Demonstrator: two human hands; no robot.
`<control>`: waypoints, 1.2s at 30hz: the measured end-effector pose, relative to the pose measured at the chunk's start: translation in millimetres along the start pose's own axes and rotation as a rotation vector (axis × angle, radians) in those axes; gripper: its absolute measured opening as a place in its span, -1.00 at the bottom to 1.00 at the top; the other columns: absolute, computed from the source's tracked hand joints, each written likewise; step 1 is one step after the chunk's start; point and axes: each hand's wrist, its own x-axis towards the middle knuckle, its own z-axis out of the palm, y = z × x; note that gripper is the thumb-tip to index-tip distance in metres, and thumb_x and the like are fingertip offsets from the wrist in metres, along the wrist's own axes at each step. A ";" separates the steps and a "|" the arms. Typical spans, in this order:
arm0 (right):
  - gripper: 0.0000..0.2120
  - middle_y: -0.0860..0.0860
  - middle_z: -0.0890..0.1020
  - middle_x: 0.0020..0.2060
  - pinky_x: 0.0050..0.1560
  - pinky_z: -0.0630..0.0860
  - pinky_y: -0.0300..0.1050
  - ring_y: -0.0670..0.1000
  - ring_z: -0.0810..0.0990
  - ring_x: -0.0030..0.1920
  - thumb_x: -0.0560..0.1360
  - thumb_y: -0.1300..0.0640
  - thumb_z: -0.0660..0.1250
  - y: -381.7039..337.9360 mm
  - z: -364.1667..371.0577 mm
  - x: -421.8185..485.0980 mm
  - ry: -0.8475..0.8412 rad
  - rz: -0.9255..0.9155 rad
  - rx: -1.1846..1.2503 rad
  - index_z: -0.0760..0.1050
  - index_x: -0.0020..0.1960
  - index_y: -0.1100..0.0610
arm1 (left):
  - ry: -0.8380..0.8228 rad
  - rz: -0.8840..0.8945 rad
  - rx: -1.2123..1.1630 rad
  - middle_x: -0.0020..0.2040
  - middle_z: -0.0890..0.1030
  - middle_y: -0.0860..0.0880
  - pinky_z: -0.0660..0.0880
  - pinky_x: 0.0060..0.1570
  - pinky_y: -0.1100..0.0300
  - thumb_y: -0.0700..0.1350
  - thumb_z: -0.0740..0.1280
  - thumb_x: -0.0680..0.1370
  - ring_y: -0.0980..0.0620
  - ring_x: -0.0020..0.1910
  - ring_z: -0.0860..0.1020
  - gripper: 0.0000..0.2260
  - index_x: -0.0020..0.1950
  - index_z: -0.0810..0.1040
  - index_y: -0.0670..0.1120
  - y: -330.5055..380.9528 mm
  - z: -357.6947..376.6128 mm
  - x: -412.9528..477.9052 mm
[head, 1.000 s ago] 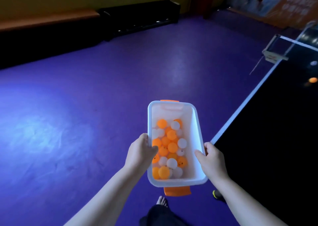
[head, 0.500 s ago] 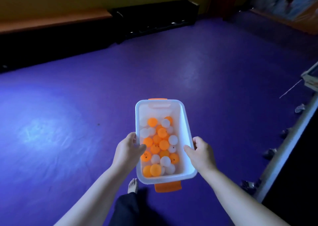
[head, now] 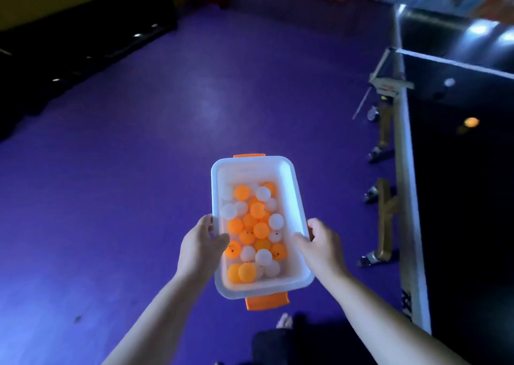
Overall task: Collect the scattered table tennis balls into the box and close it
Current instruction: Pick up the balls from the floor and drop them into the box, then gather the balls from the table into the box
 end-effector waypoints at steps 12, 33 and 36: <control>-0.61 -0.06 0.25 -0.48 -0.43 0.15 -0.12 -0.06 0.24 -0.44 0.41 0.11 0.32 68.1 -113.4 204.0 0.237 0.185 -0.076 0.10 -0.36 -0.03 | -0.270 0.227 0.045 -0.22 0.56 0.16 0.41 -0.39 0.27 -0.16 0.36 0.44 0.17 -0.28 0.54 -0.77 -0.11 0.42 0.16 179.9 163.2 165.2; -0.84 0.00 0.54 -0.32 -0.40 0.42 -0.20 -0.05 0.52 -0.33 0.44 0.07 0.34 102.8 -239.5 498.4 0.609 0.519 0.095 0.39 -0.20 0.10 | -0.683 0.599 0.220 -0.16 0.51 0.19 0.36 -0.37 0.35 -0.13 0.38 0.47 0.29 -0.27 0.46 -0.67 0.22 0.48 -0.03 462.7 376.4 440.3; -0.84 0.00 0.54 -0.33 -0.35 0.54 -0.02 -0.02 0.54 -0.34 0.42 0.06 0.34 111.7 -254.7 519.7 0.705 0.638 0.121 0.38 -0.22 0.08 | -0.795 0.653 0.242 -0.06 0.57 0.08 0.43 -0.33 0.27 -0.13 0.37 0.47 0.25 -0.23 0.49 -0.71 0.19 0.48 0.00 496.8 417.0 460.3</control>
